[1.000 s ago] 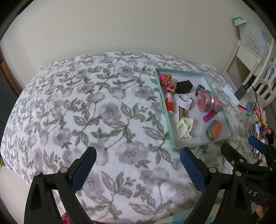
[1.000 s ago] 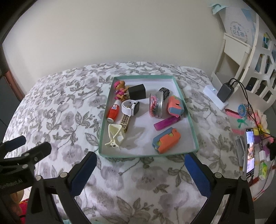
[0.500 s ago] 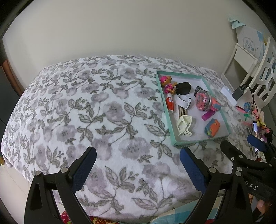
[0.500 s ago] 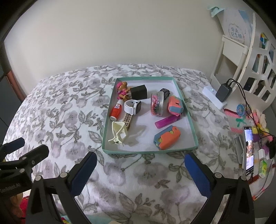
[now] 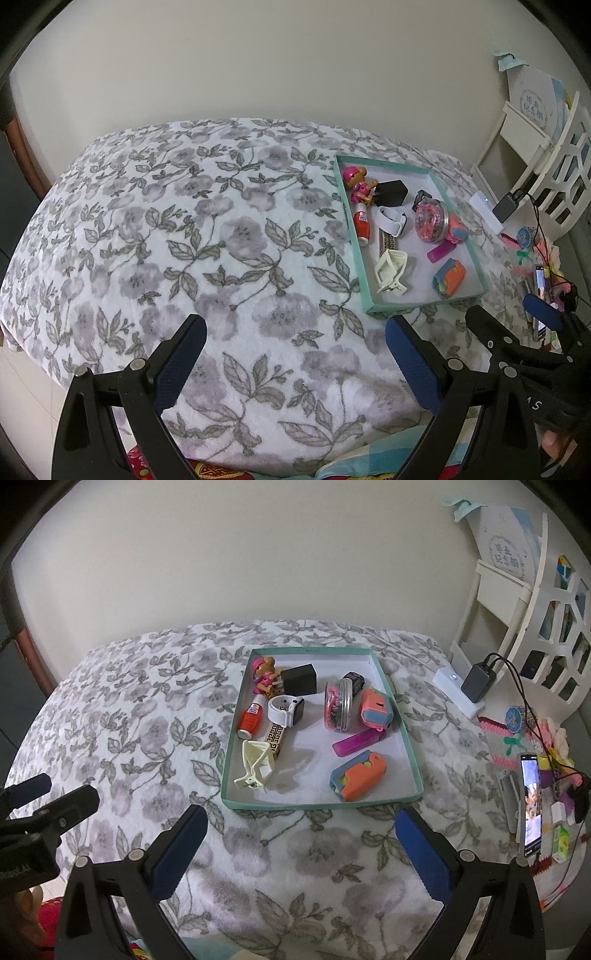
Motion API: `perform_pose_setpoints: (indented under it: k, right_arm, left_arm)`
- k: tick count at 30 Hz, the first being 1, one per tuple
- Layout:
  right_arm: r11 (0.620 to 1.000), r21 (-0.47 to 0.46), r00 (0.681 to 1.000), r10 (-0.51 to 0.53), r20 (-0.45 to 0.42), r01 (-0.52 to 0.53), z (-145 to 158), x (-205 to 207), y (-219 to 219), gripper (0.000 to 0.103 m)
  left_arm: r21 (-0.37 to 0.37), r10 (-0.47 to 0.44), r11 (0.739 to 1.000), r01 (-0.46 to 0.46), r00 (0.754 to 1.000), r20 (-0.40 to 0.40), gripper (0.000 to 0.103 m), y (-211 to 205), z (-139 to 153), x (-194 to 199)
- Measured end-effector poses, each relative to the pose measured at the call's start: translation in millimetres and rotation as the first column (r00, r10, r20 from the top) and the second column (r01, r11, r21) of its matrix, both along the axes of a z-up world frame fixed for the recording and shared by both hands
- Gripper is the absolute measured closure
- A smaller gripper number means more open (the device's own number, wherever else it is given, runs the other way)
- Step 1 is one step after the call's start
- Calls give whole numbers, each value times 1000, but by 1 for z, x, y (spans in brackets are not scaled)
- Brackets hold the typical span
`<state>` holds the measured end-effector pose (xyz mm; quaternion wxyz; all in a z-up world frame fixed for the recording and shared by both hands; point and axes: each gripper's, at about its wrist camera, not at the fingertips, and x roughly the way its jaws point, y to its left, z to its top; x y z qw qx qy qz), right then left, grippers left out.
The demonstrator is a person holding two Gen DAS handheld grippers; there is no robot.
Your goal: Organize rigid objects
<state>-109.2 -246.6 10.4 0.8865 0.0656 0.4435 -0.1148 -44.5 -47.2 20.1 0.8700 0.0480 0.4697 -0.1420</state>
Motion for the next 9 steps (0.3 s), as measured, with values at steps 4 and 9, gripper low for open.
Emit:
perform_pose_setpoints:
  k: [4,9]
  right_arm:
    - [1000,-4,1000,8,-6,-8,1,4,-2,0]
    - [1000,-11,1000,20,-8,-20,1,7,-1,0]
  left_arm:
    - [12,4,1000,-4,1000,15,5,1,1,-1]
    - [35,-1,999,0,1000,26,5,0,0,-2]
